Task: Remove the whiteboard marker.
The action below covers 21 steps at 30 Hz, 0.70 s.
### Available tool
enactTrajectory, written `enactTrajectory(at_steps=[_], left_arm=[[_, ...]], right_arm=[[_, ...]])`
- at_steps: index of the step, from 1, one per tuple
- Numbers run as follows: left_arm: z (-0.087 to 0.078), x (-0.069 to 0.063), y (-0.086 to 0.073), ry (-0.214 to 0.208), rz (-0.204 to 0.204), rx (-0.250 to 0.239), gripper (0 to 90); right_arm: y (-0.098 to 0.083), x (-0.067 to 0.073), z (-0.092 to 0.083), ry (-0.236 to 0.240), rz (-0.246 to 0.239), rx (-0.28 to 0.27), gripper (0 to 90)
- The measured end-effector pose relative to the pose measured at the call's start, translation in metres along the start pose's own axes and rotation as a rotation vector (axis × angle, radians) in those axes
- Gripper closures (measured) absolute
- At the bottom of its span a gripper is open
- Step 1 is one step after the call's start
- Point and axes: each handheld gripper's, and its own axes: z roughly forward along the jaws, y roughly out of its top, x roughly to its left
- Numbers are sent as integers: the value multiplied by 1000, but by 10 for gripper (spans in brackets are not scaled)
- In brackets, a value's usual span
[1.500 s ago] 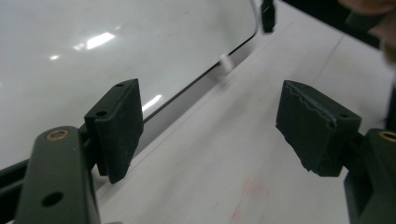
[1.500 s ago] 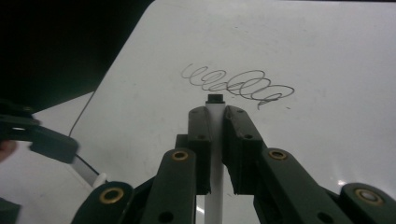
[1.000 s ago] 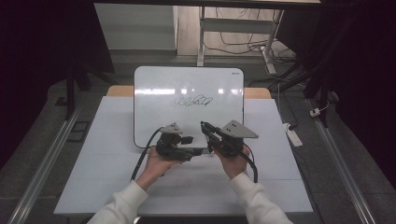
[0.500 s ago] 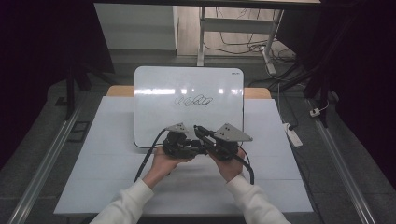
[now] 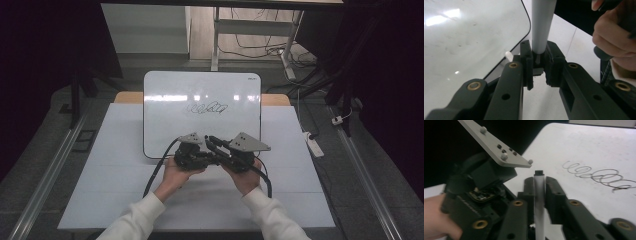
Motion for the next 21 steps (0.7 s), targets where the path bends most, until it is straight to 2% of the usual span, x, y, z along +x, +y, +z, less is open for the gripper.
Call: enactTrajectory(at_steps=[4,8,15,17,19,21], left_arm=[[-12,2,-1,24,20,-27,783],[-28,5,-3,36,34,-57,783],[-50,9,-4,41,65,-108,784],[-55,12,-4,44,61,-121,784],[-59,14,-4,51,60,-134,784],[-63,15,-4,62,64,-148,784]], right_arm=[[3,-9,-14,17,33,-24,580],[-4,-28,-40,-3,41,2,483],[-47,-59,-96,-87,54,111,443],[-62,-66,-111,-112,55,140,434],[-73,-73,-124,-126,69,160,427],[-81,-77,-134,-147,58,169,425]])
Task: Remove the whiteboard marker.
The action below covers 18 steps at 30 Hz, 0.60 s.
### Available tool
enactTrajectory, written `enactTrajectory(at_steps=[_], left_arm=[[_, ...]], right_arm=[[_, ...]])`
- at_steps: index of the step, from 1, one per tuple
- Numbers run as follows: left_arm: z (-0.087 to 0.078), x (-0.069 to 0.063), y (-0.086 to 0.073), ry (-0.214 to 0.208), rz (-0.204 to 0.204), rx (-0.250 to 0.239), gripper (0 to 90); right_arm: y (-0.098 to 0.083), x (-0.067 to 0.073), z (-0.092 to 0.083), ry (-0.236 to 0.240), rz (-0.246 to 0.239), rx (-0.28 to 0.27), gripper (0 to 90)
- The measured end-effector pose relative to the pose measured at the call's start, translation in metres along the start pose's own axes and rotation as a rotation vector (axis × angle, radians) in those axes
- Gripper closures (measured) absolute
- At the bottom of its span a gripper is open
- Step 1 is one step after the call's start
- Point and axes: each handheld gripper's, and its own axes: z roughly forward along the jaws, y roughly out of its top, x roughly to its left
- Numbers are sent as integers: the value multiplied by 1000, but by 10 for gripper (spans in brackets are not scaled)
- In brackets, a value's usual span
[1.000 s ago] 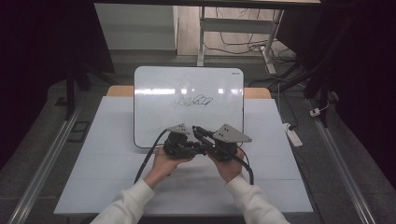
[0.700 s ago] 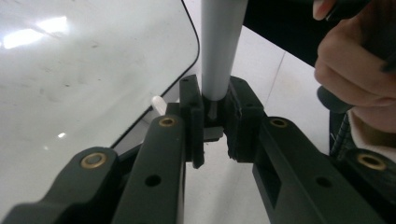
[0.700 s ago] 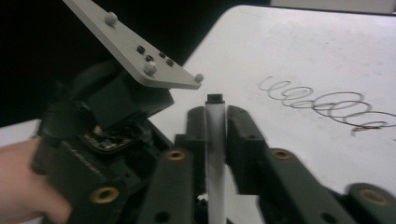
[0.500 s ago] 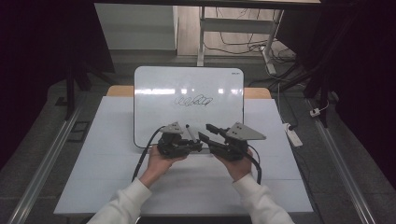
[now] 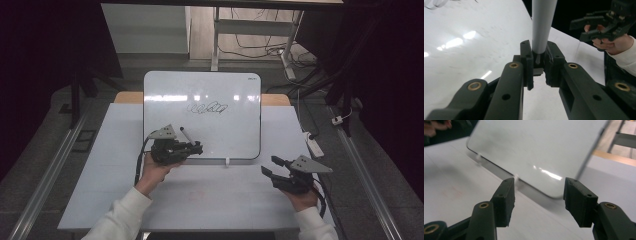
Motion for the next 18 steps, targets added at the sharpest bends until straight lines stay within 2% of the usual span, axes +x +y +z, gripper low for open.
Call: enactTrajectory(at_steps=[3,8,13,18], left_arm=[[-6,3,1,22,2,-27,784],[-17,13,-1,57,-2,-72,784],[-22,19,-3,70,-13,-100,784],[-26,23,-3,107,-11,-129,785]], right_arm=[[-8,-8,-5,-37,-4,14,425],[-16,-19,-4,-56,20,37,429],[-22,-22,1,-70,-7,86,428],[-25,-23,4,-69,-18,108,428]])
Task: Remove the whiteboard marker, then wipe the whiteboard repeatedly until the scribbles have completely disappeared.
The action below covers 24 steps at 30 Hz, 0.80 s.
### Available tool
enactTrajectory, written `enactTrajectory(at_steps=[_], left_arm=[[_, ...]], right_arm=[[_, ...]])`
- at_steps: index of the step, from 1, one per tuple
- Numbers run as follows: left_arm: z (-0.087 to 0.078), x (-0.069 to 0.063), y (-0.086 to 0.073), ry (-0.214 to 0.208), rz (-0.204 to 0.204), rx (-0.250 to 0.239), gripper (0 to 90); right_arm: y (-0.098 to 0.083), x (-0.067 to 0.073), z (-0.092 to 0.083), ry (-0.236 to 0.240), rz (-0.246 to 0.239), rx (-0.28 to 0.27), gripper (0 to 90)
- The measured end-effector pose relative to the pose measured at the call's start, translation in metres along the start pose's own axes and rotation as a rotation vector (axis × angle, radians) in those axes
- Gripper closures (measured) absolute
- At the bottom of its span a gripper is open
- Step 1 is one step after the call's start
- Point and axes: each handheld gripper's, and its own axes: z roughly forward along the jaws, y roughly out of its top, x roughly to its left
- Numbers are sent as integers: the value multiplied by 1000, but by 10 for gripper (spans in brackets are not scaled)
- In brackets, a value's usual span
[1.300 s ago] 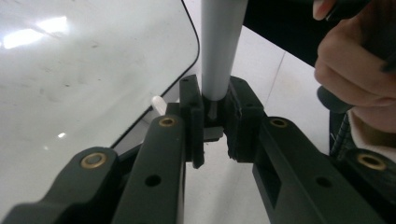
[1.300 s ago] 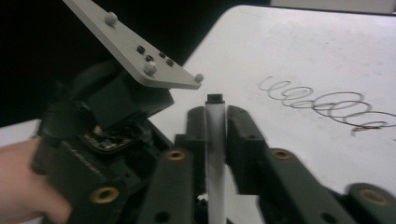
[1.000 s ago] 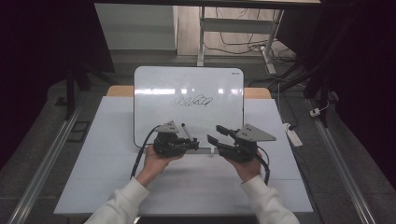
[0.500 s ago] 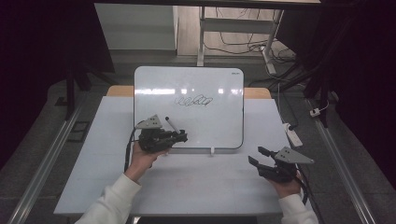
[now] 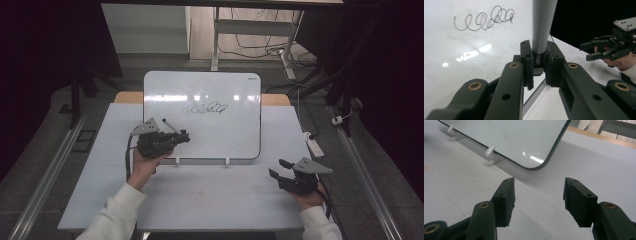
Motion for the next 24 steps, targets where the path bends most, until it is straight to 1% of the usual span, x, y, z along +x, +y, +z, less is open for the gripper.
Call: enactTrajectory(at_steps=[5,10,13,16,18,20,22,24], left_arm=[[-2,5,1,40,-6,-34,785],[0,13,4,82,-2,-60,785],[4,22,10,123,-13,-84,785],[12,32,19,172,4,-93,785],[17,38,26,200,4,-102,785],[24,44,32,224,3,-104,785],[30,50,36,265,11,-103,785],[35,57,38,296,7,-99,785]], right_arm=[[-1,2,2,3,-19,16,428],[-1,2,3,-1,-26,32,427],[-2,2,4,2,-24,39,428],[-3,3,6,4,-32,48,427],[-3,4,7,4,-36,52,427],[-3,3,8,4,-38,59,426],[-3,3,8,2,-36,60,425],[-4,2,7,2,-32,60,426]])
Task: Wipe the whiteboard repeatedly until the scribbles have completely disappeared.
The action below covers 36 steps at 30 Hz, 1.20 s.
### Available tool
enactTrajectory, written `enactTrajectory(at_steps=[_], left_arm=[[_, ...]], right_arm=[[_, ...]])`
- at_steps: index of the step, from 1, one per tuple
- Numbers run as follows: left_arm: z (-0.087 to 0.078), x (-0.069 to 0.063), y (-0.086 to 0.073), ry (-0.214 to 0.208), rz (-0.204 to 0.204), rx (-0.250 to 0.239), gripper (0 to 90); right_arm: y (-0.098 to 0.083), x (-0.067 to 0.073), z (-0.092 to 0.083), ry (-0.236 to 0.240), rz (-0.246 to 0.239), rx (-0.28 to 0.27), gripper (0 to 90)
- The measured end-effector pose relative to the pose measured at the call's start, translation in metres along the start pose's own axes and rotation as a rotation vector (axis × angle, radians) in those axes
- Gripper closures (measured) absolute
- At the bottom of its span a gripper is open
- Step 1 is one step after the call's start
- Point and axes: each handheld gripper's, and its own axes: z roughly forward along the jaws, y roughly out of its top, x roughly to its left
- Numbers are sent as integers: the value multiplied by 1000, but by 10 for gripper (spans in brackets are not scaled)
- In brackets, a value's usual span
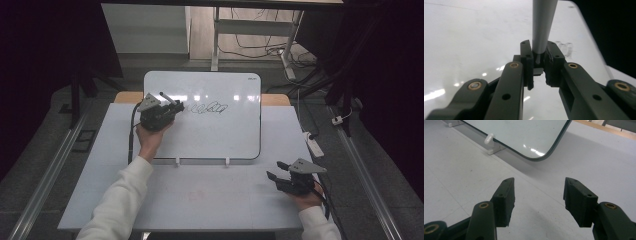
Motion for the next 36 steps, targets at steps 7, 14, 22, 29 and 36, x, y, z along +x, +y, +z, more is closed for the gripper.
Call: enactTrajectory(at_steps=[7,14,22,29,36], left_arm=[[17,2,-5,40,28,21,785],[38,-9,-7,7,31,3,786],[21,7,-4,101,32,-11,786],[45,-29,-9,31,126,27,786],[36,-11,-4,108,75,-13,786]], right_arm=[[0,0,1,3,-4,1,425],[-1,1,0,4,2,1,424],[-1,1,1,8,0,3,422],[0,3,1,9,-11,0,419],[-1,1,-1,6,0,-2,417]])
